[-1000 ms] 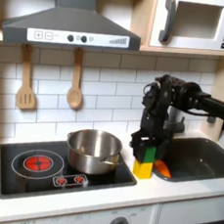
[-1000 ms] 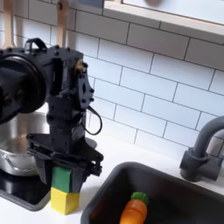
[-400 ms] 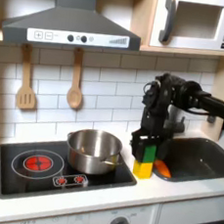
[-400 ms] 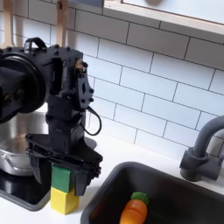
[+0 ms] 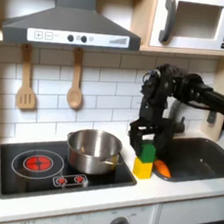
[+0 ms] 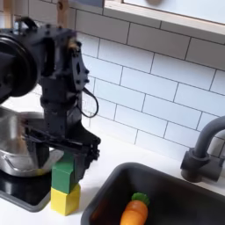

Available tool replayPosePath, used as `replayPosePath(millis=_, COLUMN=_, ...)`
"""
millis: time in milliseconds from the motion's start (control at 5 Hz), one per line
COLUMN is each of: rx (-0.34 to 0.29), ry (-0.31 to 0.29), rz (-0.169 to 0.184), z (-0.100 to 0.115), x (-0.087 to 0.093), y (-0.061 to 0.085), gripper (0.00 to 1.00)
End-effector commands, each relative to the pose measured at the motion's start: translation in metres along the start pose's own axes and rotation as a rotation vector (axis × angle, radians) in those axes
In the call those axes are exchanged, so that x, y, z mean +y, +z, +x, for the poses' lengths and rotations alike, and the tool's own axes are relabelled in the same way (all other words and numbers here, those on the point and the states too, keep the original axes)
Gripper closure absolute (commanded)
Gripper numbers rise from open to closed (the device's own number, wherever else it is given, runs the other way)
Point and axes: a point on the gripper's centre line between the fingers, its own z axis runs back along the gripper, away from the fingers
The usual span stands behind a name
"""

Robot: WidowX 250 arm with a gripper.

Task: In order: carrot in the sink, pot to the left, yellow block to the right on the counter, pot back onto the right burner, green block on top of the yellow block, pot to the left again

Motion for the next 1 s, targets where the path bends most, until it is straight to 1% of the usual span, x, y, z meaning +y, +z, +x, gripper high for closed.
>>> replayPosePath(millis=0, rx=-0.020, ry=0.030, rz=-0.020, z=0.005, x=0.003, y=0.013, gripper=0.00)
replayPosePath(millis=200, rx=-0.031, ry=0.042, rz=-0.025, z=0.008, x=0.004, y=0.017, gripper=0.00)
replayPosePath(millis=400, rx=-0.051, ry=0.052, rz=-0.009, z=0.015, x=0.014, y=0.021, gripper=0.00)
replayPosePath(millis=600, rx=-0.063, ry=0.086, rz=0.012, z=0.018, x=0.031, y=0.024, gripper=0.00)
replayPosePath(millis=800, rx=-0.044, ry=0.109, rz=0.029, z=0.020, x=0.047, y=0.016, gripper=0.00)
